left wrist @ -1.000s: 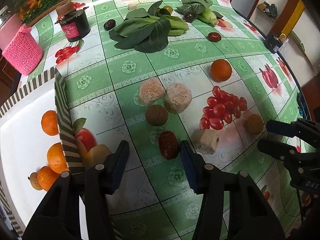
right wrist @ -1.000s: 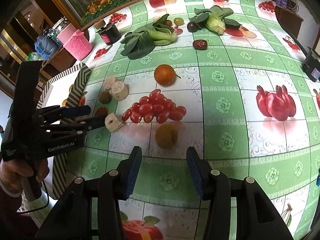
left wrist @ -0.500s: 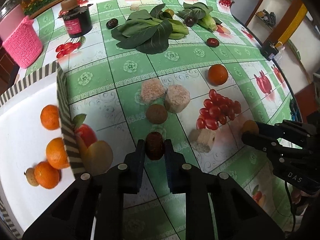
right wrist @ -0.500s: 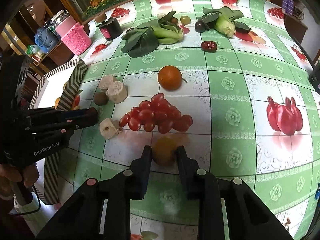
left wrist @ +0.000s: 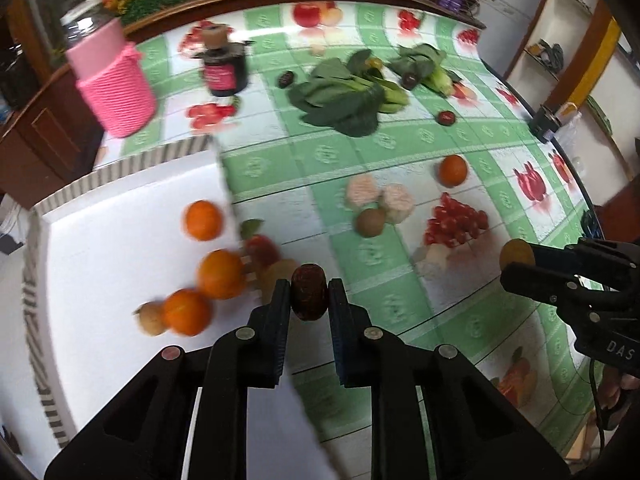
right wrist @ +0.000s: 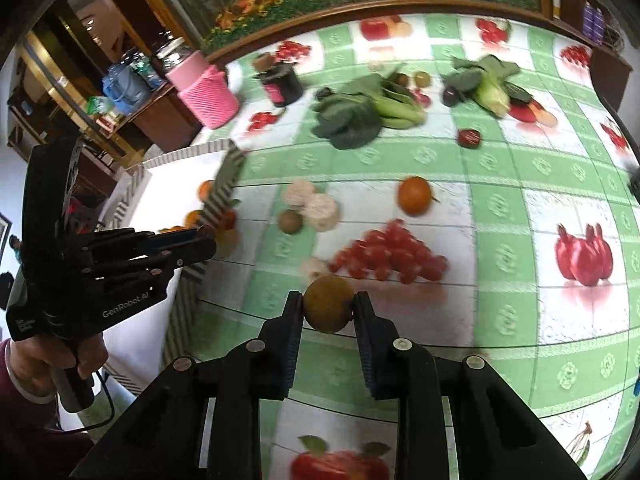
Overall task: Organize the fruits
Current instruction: 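Carry the red date and brown round fruit into the white tray and open both grippers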
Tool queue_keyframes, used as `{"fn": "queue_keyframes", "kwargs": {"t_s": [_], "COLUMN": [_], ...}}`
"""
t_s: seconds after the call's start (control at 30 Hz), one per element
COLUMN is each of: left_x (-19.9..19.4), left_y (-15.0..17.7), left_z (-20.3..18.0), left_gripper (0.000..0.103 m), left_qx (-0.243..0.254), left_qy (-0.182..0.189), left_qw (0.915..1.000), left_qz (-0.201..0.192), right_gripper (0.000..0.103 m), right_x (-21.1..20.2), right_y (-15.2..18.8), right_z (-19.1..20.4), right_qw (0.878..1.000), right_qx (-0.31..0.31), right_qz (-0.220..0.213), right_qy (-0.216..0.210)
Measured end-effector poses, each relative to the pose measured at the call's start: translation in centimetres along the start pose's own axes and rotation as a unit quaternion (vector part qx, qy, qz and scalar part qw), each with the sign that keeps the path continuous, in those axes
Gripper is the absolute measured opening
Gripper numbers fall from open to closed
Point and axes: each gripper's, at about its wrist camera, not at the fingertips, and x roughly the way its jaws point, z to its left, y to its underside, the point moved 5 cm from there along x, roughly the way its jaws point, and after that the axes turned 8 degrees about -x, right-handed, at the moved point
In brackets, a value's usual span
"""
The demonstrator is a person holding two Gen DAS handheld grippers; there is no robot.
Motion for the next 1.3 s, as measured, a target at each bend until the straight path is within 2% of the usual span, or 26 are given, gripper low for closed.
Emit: {"fn": "queue_keyframes", "kwargs": {"t_s": [0.37,0.67,0.87,1.3], "left_x": [-2.2,-2.6,-2.0,-0.1], "left_y": [1.4,2.0,2.5,3.0], "left_z": [6.1,10.4,13.0,15.4], "left_gripper": [0.016,0.016,0.016,0.016], "left_qx": [-0.036,-0.062,-0.083,-0.099], "left_qy": [-0.046,-0.066,-0.073,-0.085], "left_qw": [0.9981,0.9957,0.9938,0.9914], "left_qz": [-0.018,-0.018,-0.007,0.011], "right_gripper": [0.026,0.026,0.026,0.026], "right_x": [2.1,4.5,6.3,10.2], "right_y": [-2.0,-2.9,-3.3,-3.6], "right_z": [8.3,12.7,14.7,16.4], "right_qw": [0.997,0.993,0.991,0.987], "right_qx": [-0.065,-0.096,-0.11,-0.131], "right_qz": [0.007,0.023,0.036,0.074], "right_qy": [-0.04,-0.061,-0.07,-0.065]}}
